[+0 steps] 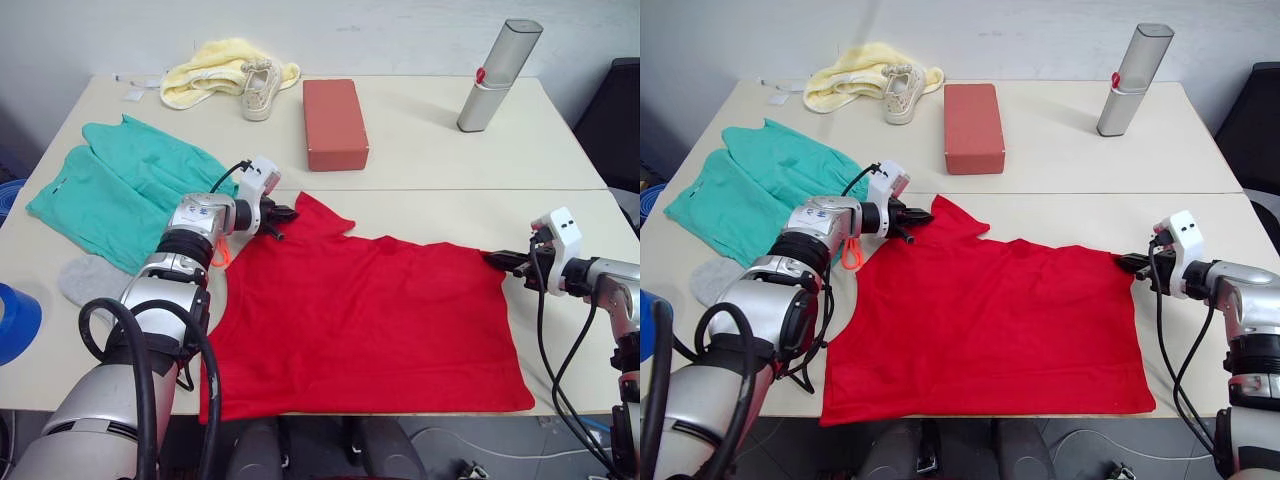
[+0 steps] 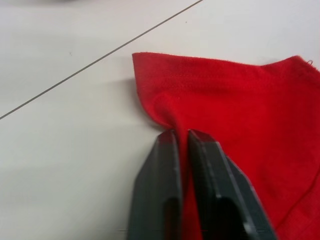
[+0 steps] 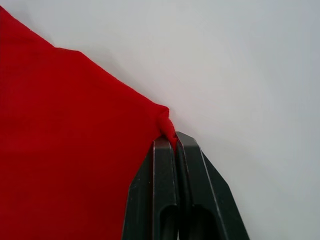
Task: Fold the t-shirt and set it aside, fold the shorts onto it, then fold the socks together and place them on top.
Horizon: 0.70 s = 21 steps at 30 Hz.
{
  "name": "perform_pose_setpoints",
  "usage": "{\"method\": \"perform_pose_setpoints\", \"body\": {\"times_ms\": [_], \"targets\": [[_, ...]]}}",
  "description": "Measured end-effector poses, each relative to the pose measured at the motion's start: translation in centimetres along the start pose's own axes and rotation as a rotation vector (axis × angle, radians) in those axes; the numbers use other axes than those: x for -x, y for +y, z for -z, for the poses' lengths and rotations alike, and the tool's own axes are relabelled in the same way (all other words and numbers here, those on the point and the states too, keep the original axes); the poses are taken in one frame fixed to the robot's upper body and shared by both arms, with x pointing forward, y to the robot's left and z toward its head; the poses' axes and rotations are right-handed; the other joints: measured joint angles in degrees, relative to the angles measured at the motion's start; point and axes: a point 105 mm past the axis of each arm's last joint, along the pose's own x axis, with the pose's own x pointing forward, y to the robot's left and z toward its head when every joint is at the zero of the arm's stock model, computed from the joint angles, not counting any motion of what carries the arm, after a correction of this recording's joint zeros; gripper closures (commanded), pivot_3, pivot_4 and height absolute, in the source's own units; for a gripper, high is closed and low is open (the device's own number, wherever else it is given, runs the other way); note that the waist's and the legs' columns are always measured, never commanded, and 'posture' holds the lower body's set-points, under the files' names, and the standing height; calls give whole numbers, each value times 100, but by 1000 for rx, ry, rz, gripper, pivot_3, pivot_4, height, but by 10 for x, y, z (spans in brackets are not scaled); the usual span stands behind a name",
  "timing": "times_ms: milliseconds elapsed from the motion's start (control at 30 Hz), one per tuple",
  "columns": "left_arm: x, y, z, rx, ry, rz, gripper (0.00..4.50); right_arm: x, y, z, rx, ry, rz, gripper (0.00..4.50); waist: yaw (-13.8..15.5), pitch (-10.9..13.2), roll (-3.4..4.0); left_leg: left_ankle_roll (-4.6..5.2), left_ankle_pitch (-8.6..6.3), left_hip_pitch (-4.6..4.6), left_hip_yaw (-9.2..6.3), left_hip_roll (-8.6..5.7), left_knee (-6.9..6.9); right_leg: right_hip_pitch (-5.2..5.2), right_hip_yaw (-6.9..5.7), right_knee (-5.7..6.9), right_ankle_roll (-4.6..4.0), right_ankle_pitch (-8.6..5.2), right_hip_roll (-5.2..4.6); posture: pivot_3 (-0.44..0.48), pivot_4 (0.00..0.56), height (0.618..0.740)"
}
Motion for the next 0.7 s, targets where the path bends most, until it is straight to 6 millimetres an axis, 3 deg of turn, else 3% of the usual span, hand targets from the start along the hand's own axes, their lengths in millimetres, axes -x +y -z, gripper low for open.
{"method": "perform_pose_setpoints", "body": {"times_ms": [133, 300, 700], "targets": [[7, 4, 2, 15, -72, 13, 4442, 1, 7, -2, 112, -77, -18, 4500, -27, 1, 1, -1, -1, 1, 1, 1, 1, -1, -1, 4, 0, 0, -1, 0, 150, 740], [13, -2, -2, -133, -195, 66, 4442, 12, 17, -7, 303, -160, -26, 4500, -24, 1, 2, -1, -1, 1, 2, 2, 4, 0, -1, 6, 1, 0, -2, 0, 150, 740], [40, -12, 1, -383, -358, 112, 4442, 40, 22, 13, 492, -201, 17, 4500, -27, 1, 2, -1, -1, 8, 4, 10, 5, 3, 7, 8, 1, 0, -6, 0, 150, 740]]}}
